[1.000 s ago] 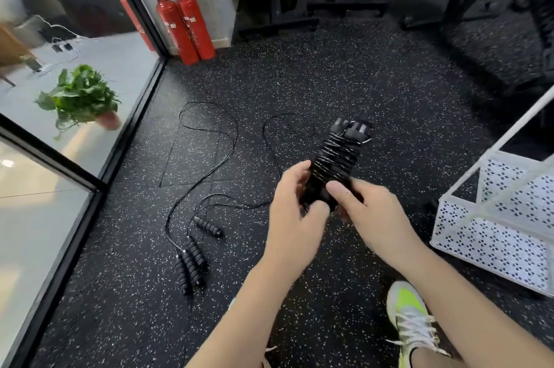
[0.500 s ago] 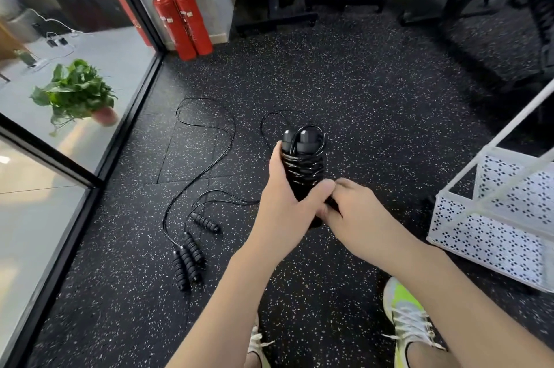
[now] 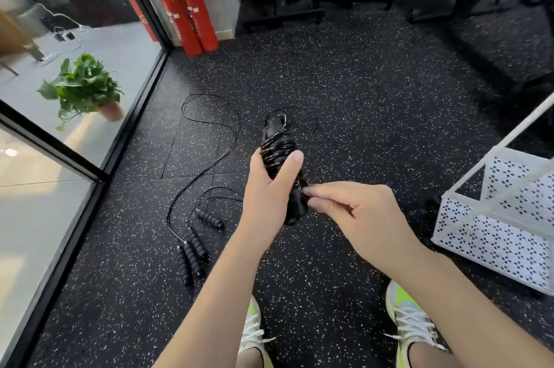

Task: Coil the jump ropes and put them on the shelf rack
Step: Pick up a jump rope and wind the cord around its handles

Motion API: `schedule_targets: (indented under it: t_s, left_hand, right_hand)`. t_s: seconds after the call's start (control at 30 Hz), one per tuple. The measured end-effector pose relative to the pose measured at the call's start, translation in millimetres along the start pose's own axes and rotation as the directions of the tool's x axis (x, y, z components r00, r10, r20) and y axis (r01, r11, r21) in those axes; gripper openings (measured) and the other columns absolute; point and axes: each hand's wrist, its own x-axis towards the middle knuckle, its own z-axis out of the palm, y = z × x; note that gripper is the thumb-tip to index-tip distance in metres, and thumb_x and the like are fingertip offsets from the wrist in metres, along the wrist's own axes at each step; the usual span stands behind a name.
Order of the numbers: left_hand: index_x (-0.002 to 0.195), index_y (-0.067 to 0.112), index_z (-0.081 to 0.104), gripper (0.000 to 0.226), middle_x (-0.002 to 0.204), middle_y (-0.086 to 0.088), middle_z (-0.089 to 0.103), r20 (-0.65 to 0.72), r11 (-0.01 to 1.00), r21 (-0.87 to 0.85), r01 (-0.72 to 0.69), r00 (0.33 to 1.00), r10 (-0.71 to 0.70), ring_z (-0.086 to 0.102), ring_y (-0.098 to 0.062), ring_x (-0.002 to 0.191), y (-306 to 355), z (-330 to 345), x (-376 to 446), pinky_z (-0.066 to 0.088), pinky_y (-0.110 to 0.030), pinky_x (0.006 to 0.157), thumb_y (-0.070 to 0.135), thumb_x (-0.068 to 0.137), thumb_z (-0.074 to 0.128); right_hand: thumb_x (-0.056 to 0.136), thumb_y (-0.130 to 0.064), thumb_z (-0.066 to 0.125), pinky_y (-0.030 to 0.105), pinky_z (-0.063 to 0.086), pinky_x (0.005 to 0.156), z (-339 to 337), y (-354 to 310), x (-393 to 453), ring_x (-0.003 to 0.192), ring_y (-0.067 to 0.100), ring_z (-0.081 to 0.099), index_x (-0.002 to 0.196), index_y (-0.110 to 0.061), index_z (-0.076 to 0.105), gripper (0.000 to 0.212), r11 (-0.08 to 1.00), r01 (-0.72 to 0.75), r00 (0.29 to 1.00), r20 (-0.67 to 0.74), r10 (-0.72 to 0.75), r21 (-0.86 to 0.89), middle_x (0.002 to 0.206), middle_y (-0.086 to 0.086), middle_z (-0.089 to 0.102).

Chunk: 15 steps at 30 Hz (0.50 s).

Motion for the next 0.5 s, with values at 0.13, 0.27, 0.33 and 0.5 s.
schedule_targets:
  t_s: [0.13, 0.27, 0.33, 0.5]
  left_hand:
    - [0.128, 0.032, 0.054, 0.045, 0.103, 0.014, 0.070, 0.060, 1.000, 0.012, 0.001, 0.998, -0.002, 0.067, -0.003, 0.091, -2.9, 3.1, -1.8, 0.050, -0.031, 0.084, 0.052, 0.091, 0.070]
    - [0.115, 0.041, 0.058, 0.040, 0.098, 0.011, 0.072, 0.062, 0.999, 0.007, 0.036, 0.997, -0.036, 0.069, -0.016, 0.088, -2.5, 5.6, -1.4, 0.057, -0.054, 0.088, 0.061, 0.083, 0.071]
    - [0.115, 0.040, 0.059, 0.041, 0.099, 0.014, 0.072, 0.059, 1.000, 0.019, 0.019, 0.998, -0.020, 0.070, -0.012, 0.091, -0.1, 5.0, -1.2, 0.058, -0.051, 0.089, 0.062, 0.082, 0.069]
    - [0.108, 0.031, 0.064, 0.047, 0.095, 0.006, 0.071, 0.109, 0.997, -0.044, 0.056, 0.993, -0.051, 0.067, -0.016, 0.087, 3.5, 1.3, -0.3, 0.054, -0.056, 0.094, 0.064, 0.075, 0.070]
  right_hand:
    - [0.088, -0.020, 0.075, 0.013, 0.051, 0.087, -4.1, 6.2, 3.9, 0.092, -0.001, 0.068, 0.100, -0.016, 0.081, 0.014, 0.993, 0.101, 0.995, 0.018, -0.100, -0.059, 0.100, -0.010, 0.075]
    - [0.088, -0.017, 0.078, 0.015, 0.051, 0.089, -5.9, 3.1, 2.0, 0.096, 0.000, 0.067, 0.106, -0.027, 0.073, 0.021, 1.000, 0.012, 0.999, 0.042, -0.013, 0.023, 0.099, -0.020, 0.071]
    - [0.088, -0.019, 0.078, 0.022, 0.054, 0.088, -5.3, 0.7, 0.7, 0.098, 0.005, 0.068, 0.120, -0.034, 0.064, 0.038, 0.992, -0.066, 0.994, 0.089, 0.057, 0.105, 0.102, -0.021, 0.069]
    - [0.095, -0.023, 0.069, 0.024, 0.052, 0.085, -2.6, 2.1, -2.2, 0.095, 0.008, 0.061, 0.139, -0.023, 0.061, 0.045, 0.988, 0.151, 0.982, 0.113, -0.148, -0.015, 0.105, -0.014, 0.057]
